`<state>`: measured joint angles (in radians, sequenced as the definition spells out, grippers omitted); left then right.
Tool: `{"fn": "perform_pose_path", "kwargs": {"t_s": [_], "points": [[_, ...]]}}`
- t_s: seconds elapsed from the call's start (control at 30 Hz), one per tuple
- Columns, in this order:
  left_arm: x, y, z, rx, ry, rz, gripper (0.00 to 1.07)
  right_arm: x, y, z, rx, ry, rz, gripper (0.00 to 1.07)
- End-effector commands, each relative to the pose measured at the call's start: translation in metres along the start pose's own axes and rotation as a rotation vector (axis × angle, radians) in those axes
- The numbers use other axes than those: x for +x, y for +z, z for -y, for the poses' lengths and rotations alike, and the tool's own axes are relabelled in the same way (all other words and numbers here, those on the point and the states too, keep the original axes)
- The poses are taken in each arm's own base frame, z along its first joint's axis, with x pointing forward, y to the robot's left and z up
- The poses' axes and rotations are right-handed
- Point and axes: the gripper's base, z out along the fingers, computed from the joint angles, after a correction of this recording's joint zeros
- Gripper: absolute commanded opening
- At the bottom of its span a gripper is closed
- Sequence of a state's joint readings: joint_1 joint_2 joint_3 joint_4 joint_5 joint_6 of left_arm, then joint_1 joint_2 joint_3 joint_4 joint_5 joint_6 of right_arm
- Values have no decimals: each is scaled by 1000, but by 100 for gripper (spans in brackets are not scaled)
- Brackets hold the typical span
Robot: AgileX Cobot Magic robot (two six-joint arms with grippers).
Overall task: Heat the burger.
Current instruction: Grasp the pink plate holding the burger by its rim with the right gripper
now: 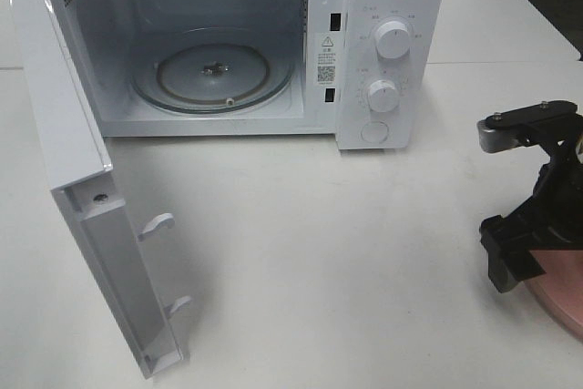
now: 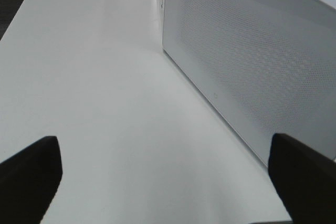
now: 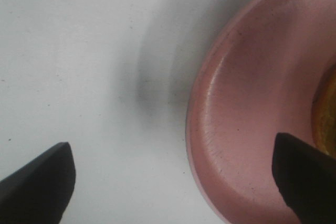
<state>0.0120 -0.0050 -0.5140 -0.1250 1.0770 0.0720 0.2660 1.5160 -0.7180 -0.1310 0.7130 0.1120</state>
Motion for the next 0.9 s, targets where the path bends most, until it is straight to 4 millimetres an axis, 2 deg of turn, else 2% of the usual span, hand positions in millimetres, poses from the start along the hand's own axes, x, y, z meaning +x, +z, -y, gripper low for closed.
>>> {"fn": "perform_pose_path", "kwargs": {"t_s": [0.03,0.4,0.63,0.73,0.9], "points": [[0,-3,1,7,-8,28,100,-3,8,5,12,13,-8,96],[0,-3,1,7,-8,28,100,-15,44,13,8,36,-28,94],[0,-3,1,7,-8,28,100,-18,67,11,2,26,-64,91],[0,-3,1,7,-8,28,100,-18,69,10,2,25,-72,91],[0,-3,1,7,-8,28,100,-18,73,10,1,24,-84,83]]}}
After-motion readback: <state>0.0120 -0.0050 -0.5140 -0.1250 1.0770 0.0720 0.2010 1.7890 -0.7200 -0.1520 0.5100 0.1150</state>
